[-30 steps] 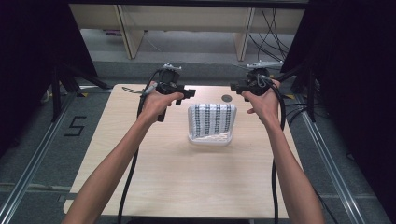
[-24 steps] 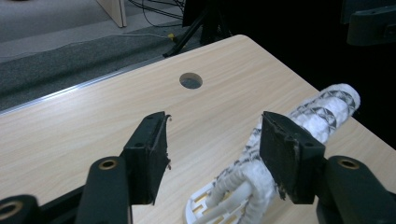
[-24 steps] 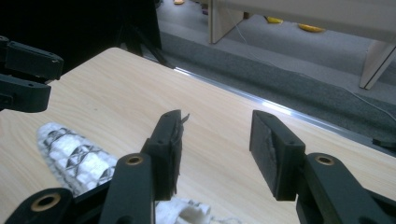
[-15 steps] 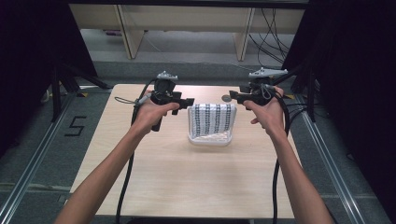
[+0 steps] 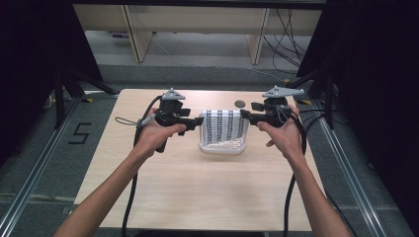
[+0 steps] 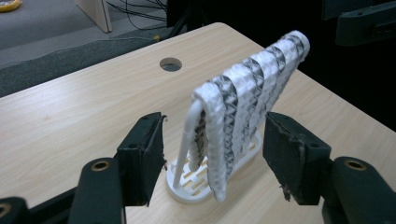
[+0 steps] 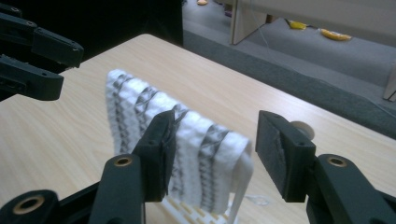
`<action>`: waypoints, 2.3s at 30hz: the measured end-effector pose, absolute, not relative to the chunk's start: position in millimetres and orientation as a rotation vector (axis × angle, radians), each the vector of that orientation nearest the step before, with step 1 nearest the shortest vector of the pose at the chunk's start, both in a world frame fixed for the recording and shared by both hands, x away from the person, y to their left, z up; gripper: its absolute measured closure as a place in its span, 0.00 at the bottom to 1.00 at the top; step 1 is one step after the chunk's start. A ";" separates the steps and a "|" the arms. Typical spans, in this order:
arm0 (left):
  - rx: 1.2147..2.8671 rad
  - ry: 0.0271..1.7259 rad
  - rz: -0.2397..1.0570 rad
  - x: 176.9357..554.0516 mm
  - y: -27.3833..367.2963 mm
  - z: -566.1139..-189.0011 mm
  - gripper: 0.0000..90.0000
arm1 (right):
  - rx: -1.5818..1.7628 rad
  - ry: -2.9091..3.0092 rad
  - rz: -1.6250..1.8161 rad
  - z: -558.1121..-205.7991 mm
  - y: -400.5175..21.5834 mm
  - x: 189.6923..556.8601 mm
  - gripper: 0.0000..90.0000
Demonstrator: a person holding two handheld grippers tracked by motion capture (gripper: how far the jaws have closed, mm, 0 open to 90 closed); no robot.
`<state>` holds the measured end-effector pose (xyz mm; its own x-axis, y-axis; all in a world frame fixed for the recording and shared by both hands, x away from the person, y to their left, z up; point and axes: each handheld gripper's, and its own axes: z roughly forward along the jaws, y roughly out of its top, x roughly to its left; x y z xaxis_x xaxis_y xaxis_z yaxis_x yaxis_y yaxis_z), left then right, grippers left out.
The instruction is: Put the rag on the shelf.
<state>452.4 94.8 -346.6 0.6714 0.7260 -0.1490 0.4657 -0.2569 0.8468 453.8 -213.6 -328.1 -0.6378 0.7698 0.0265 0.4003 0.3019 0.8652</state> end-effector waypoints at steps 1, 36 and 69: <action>1.916 0.928 0.339 450.3 96.1 -348.1 0.42 | 1.063 2.186 1.288 -329.8 -212.9 451.1 0.54; 1.895 0.894 0.309 406.9 112.9 -388.8 0.35 | 1.039 2.168 1.342 -367.7 -214.4 407.9 0.45; 1.963 0.886 0.346 390.6 120.5 -418.9 0.25 | 1.132 2.192 1.292 -391.5 -229.3 382.3 0.27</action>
